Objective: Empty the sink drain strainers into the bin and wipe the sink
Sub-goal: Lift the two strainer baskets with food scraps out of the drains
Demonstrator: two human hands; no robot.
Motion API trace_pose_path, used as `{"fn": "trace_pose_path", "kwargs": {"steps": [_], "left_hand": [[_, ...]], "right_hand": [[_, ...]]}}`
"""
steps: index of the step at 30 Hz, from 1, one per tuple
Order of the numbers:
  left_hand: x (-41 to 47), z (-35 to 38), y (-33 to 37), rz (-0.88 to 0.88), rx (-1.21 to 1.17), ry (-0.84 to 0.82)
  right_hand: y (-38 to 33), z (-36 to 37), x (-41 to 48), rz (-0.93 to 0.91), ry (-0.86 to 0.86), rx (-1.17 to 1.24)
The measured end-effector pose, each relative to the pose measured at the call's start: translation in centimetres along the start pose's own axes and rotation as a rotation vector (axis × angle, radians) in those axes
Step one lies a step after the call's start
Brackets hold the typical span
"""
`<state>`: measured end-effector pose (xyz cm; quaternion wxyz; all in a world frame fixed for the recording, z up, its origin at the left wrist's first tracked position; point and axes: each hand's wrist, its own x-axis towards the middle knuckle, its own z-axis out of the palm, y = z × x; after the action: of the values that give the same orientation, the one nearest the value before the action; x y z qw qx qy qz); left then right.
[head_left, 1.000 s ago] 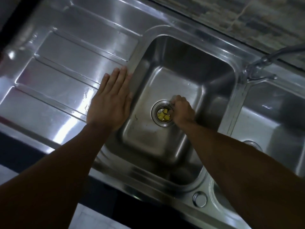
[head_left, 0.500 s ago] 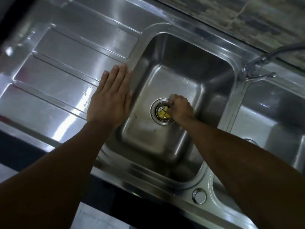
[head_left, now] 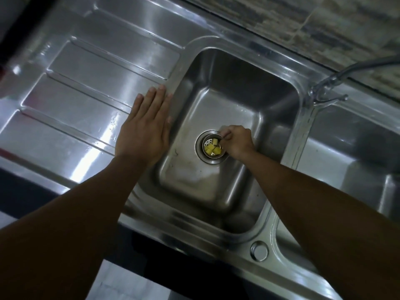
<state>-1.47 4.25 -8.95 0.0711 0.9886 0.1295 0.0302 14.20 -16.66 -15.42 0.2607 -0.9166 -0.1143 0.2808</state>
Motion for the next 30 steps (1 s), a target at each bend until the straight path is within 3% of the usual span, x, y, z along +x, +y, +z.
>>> {"fn": "trace_pose_path", "kwargs": {"steps": [10, 16, 21, 30], "left_hand": [[0.5, -2.6, 1.0, -0.042, -0.133, -0.169], [-0.8, -4.0, 8.2, -0.171, -0.110, -0.281], [-4.7, -3.3, 17.1, -0.074, -0.152, -0.320], [-4.8, -1.7, 29.1, 0.126, -0.289, -0.378]], "right_hand": [[-0.5, -6.6, -4.5, -0.023, 0.148, 0.221], [1.2, -13.8, -9.5, -0.015, 0.189, 0.482], [4.9, -19.2, -13.8, 0.032, 0.236, 0.671], [15.8, -21.0, -18.0, 0.226, 0.355, 0.666]]}}
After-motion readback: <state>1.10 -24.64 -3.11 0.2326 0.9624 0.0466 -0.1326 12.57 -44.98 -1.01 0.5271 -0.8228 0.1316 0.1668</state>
